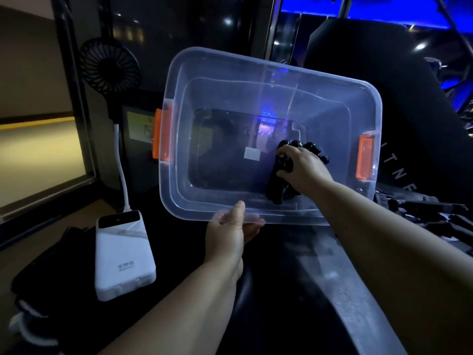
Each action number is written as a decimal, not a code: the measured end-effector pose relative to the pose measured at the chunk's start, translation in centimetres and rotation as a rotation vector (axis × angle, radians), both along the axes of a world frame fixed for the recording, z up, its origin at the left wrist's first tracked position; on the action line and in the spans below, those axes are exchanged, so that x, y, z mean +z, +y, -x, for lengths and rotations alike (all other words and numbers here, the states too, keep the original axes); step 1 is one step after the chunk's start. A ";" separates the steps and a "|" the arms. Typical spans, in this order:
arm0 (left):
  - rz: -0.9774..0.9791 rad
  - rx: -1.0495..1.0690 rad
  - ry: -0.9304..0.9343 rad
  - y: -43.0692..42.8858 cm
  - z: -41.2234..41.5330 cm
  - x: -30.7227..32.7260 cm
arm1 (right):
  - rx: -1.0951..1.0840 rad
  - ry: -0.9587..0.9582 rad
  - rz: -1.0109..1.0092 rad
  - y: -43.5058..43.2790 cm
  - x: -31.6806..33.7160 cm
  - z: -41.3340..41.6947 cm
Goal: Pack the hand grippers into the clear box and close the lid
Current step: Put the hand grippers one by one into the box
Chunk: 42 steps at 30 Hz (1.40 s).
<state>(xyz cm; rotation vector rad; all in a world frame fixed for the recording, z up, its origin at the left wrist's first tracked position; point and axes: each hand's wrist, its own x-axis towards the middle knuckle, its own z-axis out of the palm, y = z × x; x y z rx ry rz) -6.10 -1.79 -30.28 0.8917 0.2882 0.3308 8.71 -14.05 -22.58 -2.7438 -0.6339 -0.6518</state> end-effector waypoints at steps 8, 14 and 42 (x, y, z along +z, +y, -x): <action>-0.004 0.005 0.028 0.1 0.0 0.0 | -0.116 -0.071 0.214 0.6 0.1 -2.2; 0.016 -0.002 0.028 0.1 0.1 0.3 | -0.184 -0.089 0.295 -0.1 0.7 -3.1; 0.028 -0.002 0.044 0.1 0.2 0.5 | 0.024 -0.162 0.884 2.2 -0.8 -4.3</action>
